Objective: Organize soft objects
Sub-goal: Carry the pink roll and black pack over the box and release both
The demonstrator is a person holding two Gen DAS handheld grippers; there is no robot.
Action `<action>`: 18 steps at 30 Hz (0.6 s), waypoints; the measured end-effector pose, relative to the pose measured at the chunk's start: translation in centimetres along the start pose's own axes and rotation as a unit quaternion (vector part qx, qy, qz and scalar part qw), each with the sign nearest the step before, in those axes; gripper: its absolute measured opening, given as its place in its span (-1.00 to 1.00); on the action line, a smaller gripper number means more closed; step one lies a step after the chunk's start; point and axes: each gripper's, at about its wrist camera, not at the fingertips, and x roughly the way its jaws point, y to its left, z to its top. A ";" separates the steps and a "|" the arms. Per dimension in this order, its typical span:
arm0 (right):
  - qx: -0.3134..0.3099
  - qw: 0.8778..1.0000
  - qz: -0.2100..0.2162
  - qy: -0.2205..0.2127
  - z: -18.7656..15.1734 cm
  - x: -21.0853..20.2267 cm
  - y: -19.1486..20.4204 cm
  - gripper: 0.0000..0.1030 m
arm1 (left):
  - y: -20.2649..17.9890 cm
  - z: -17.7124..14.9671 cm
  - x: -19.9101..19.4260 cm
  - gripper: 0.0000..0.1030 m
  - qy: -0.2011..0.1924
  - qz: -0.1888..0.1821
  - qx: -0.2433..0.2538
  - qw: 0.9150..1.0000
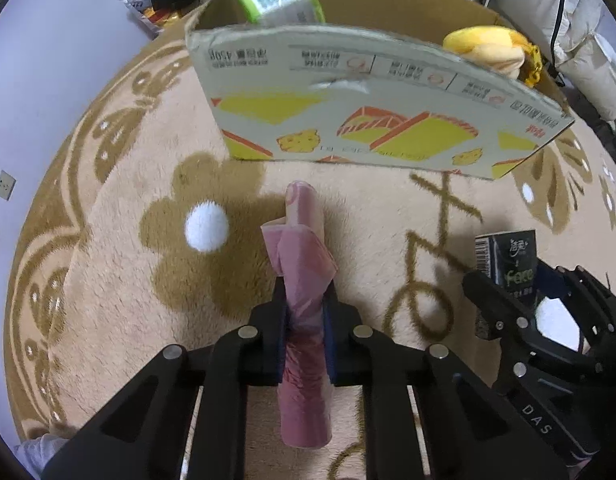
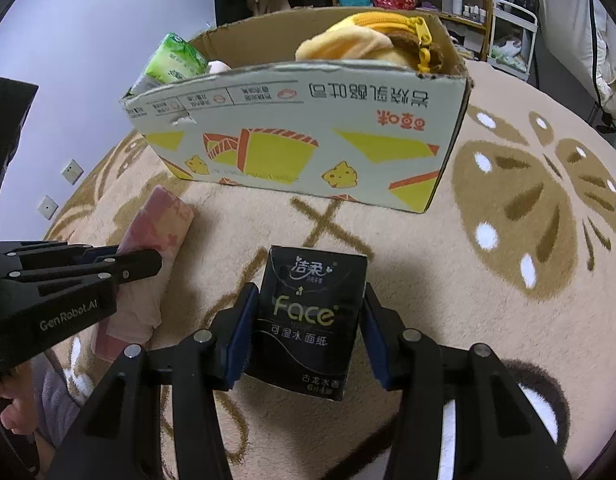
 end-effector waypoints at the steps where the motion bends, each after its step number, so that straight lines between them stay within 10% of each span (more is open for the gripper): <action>1: 0.000 1.000 0.000 -0.003 0.1 0.0 0.1 0.01 | -0.1 0.0 -0.4 -0.74 -0.004 -0.002 -0.001 1.000; 18: 0.027 0.995 0.017 -0.091 1.7 -4.4 -0.6 0.01 | 0.4 1.0 -9.0 -0.74 -0.158 0.032 -0.018 0.987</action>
